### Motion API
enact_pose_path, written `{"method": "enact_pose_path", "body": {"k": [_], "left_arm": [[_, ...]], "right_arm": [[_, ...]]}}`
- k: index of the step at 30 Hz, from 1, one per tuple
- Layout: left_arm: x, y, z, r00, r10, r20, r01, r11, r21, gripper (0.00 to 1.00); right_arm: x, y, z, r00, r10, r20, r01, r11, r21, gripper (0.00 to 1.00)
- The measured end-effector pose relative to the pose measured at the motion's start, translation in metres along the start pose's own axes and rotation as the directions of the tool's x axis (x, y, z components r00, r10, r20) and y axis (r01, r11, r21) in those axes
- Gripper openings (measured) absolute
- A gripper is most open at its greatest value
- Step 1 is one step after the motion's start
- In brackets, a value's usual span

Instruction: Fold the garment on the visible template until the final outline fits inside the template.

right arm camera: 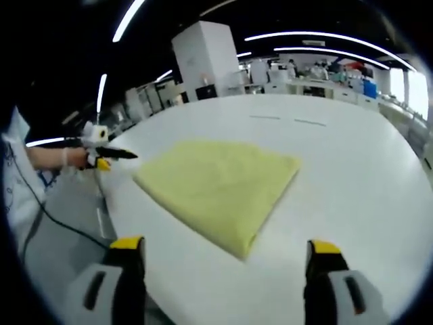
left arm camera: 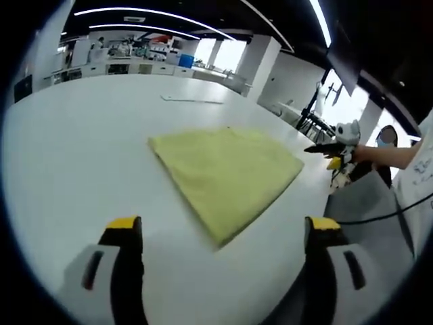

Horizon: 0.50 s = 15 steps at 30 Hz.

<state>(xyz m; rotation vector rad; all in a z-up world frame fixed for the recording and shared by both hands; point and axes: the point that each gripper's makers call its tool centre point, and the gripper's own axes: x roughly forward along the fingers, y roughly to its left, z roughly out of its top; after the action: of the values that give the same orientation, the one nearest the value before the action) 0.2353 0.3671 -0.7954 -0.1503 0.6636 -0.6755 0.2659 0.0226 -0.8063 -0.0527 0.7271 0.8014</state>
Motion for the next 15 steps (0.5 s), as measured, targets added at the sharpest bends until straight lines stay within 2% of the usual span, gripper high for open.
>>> {"method": "enact_pose_path", "body": {"k": [15], "left_arm": [[-0.0030,0.0077,-0.0014,1.000,-0.002,0.013,0.002,1.000,-0.007,0.96]], "right_arm": [[-0.0025,0.0061,-0.0043,1.000,-0.002,-0.016,0.002,1.000,0.003,1.00]]}}
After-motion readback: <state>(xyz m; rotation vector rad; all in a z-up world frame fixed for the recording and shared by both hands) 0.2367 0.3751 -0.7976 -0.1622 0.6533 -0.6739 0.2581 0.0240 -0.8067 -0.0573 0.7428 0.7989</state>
